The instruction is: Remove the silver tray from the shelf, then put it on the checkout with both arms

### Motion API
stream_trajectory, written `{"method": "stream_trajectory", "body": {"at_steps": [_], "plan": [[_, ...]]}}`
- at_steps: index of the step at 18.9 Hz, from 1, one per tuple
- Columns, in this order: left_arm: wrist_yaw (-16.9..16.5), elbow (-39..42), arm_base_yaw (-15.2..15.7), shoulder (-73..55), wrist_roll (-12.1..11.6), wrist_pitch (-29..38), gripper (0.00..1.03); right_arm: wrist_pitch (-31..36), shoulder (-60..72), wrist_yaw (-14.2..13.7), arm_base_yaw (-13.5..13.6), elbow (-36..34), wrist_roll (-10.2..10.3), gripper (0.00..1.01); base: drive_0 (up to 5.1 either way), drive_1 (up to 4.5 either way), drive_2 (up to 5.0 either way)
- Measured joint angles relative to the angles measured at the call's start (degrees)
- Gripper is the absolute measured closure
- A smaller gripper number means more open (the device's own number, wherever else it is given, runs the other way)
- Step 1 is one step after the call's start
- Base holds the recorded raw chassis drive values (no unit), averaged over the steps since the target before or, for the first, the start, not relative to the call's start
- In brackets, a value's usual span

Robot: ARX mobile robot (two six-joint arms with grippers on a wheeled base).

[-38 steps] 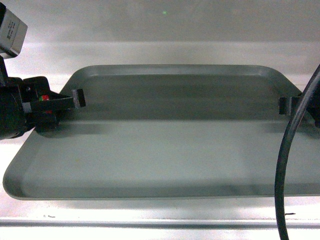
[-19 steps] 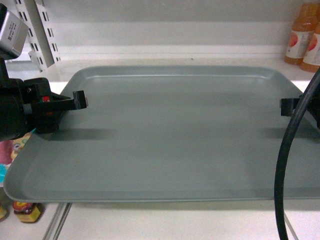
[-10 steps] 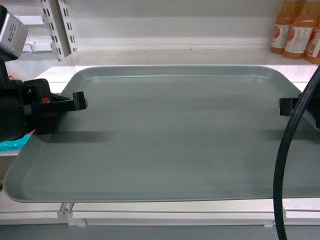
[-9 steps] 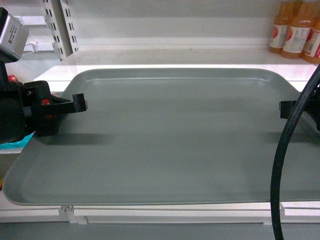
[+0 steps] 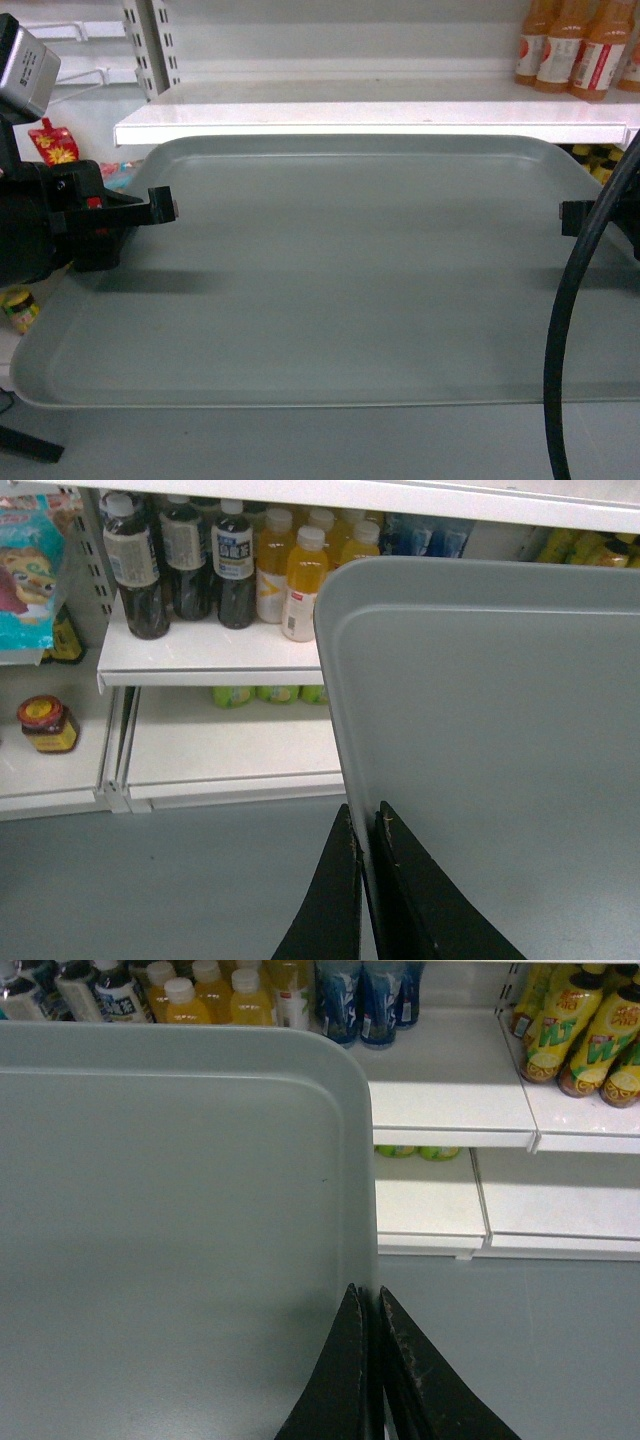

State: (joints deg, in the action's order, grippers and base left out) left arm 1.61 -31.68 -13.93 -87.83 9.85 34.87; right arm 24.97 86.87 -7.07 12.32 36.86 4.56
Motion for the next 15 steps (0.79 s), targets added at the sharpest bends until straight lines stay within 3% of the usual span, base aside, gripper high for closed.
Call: {"method": "stream_trajectory", "body": {"at_steps": [15], "plan": [[-0.1,0.0,0.1,0.1,0.0,-0.2,1.0,-0.1,-0.2,0.0,0.0,0.0,-0.1,0.99,0.0,-4.29,4.4]]}}
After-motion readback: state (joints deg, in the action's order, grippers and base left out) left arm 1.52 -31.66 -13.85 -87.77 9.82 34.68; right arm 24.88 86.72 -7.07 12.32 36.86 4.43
